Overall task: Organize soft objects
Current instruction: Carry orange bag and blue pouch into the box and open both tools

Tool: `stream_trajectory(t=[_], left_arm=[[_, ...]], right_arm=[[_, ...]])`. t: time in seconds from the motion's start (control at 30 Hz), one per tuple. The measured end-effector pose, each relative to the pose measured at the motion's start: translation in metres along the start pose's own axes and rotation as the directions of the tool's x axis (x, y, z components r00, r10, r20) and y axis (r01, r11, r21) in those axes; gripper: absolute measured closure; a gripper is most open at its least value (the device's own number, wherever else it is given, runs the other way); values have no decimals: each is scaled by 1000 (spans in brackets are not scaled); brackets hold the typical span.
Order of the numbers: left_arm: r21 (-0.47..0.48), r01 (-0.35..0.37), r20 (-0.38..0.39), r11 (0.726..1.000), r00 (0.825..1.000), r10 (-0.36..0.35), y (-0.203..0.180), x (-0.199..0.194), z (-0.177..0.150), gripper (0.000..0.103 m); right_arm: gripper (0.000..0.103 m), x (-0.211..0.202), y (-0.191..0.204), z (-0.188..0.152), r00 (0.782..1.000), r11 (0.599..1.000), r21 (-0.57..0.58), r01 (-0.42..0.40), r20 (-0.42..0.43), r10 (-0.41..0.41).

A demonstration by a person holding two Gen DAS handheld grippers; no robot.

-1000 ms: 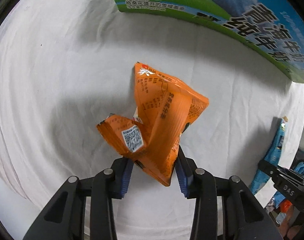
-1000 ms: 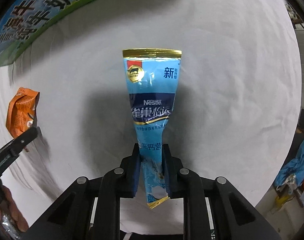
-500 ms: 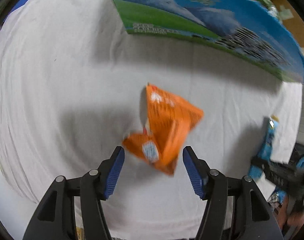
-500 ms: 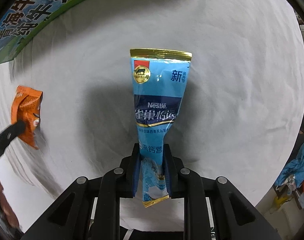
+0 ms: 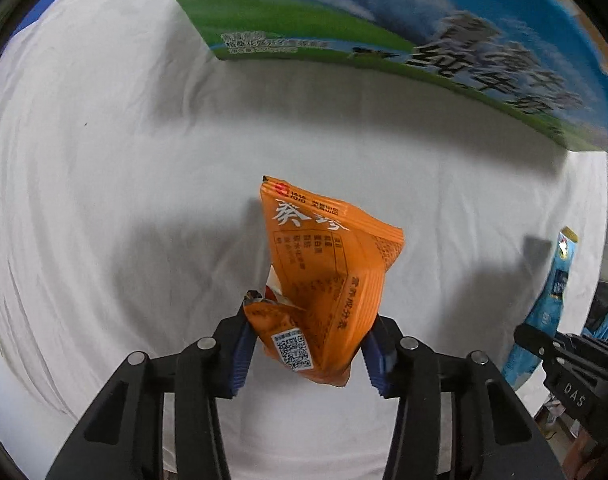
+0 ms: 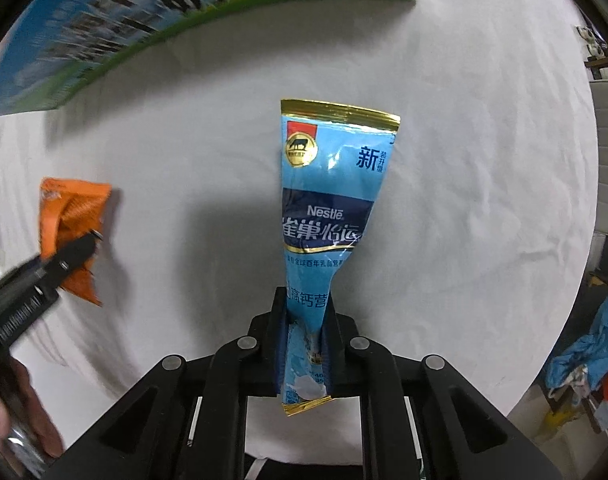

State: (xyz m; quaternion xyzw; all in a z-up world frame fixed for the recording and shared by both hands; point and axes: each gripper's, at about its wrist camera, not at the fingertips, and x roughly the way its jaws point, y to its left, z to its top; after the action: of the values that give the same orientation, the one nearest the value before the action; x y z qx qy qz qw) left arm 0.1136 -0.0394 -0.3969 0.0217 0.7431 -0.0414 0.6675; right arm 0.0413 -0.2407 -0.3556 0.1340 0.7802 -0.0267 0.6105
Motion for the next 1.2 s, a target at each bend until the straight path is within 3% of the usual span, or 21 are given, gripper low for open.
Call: stream_trajectory(t=[0.17,0.3,0.47,0.6,0.63,0.87,1.2], left_arm=[[6,52,89,999,995,-52,-17,-45,-34,59],[19,99,200,995,975,-101,-23,-108,-44,59],[53,46,343,998,937,-62,-31,-183,-17,59],[54,43,396,998,916,-61,-28,-211,4,59],[55,34,410,998,911,-53,-29,-224,24,59],[59,13,447,998,894,-38,-39,-233,68,59],[58,-19,432,998,902,-8,-36,-233,116,59]], right_arm=[[89,-53,11,-19,994,998,-33,-59,89,62],[89,-110,20,-26,978,994,-69,-82,185,94],[89,-182,33,-15,948,990,-116,-83,298,115],[89,-223,42,-1,922,989,-135,-65,372,112],[89,-230,44,3,918,989,-136,-61,381,109],[89,-247,57,41,913,991,-132,-28,400,80],[89,-225,46,105,931,995,-102,-12,361,48]])
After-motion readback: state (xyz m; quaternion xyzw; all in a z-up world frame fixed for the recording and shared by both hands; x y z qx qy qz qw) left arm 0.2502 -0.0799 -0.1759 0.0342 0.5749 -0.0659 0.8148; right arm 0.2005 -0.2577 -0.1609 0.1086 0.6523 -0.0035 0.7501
